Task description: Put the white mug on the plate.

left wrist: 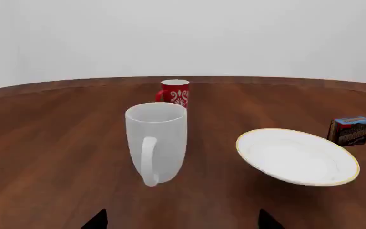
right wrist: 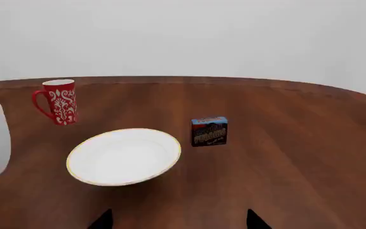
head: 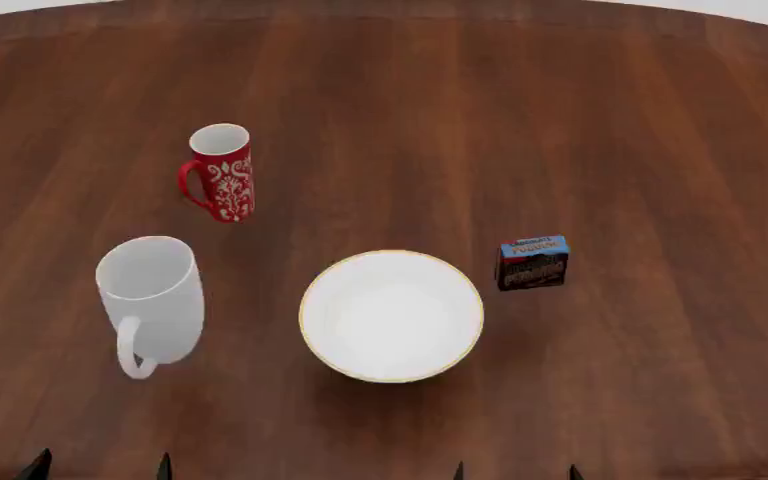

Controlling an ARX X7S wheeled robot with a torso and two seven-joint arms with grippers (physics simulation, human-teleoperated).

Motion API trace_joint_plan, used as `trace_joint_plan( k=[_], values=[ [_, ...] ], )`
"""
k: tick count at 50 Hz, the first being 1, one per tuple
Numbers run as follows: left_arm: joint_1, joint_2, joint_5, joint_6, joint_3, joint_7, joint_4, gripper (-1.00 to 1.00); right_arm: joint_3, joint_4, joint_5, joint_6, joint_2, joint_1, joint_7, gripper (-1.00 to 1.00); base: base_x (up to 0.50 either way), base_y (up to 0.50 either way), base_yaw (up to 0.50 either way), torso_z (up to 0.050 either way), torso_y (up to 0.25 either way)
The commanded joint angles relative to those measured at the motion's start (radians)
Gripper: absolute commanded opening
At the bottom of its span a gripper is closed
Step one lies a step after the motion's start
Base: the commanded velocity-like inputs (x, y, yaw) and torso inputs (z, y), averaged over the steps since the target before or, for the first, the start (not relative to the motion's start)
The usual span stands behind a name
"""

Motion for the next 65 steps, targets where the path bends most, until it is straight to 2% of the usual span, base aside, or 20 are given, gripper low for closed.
trace_joint_plan(
  k=[1, 19, 27, 36, 43, 49, 52, 54, 65],
  values=[
    [0.000, -0.010, -0.010, 0.000, 0.011, -0.011, 0.000, 1.00, -0.013, 0.000, 0.000, 0.000, 0.009, 0.000, 0.013, 1.00, 0.00, 0.00, 0.00, 0.000, 0.000],
    [0.004, -0.056, -0.044, 0.020, 0.075, -0.068, -0.012, 1.00, -0.068, 0.013, 0.030, 0.005, 0.057, 0.001, 0.079, 1.00, 0.00, 0.00, 0.00, 0.000, 0.000],
    [-0.004, -0.086, -0.048, -0.097, 0.090, -0.082, 0.185, 1.00, -0.082, -0.152, 0.012, 0.099, 0.085, 0.011, 0.105, 1.00, 0.00, 0.00, 0.00, 0.000, 0.000],
    [-0.084, -0.133, -0.031, -0.283, 0.113, -0.075, 0.450, 1.00, -0.075, -0.466, 0.034, 0.331, 0.132, 0.126, 0.092, 1.00, 0.00, 0.00, 0.00, 0.000, 0.000],
    [-0.167, -0.157, -0.039, -0.409, 0.108, -0.069, 0.582, 1.00, -0.067, -0.581, 0.050, 0.462, 0.150, 0.226, 0.089, 1.00, 0.00, 0.00, 0.00, 0.000, 0.000],
    [-0.206, -0.159, -0.050, -0.461, 0.112, -0.071, 0.628, 1.00, -0.048, -0.650, 0.077, 0.544, 0.154, 0.274, 0.093, 1.00, 0.00, 0.00, 0.00, 0.000, 0.000],
    [-0.217, -0.158, -0.058, -0.475, 0.111, -0.073, 0.644, 1.00, -0.042, -0.688, 0.083, 0.577, 0.159, 0.290, 0.098, 1.00, 0.00, 0.00, 0.00, 0.000, 0.000],
    [-0.179, -0.159, -0.049, -0.355, 0.115, -0.076, 0.566, 1.00, -0.042, -0.704, 0.082, 0.593, 0.163, 0.300, 0.101, 1.00, 0.00, 0.00, 0.00, 0.000, 0.000],
    [-0.188, -0.169, -0.073, -0.336, 0.092, -0.083, 0.543, 1.00, -0.025, -0.720, 0.093, 0.577, 0.163, 0.305, 0.120, 1.00, 0.00, 0.00, 0.00, 0.000, 0.000]
  ],
)
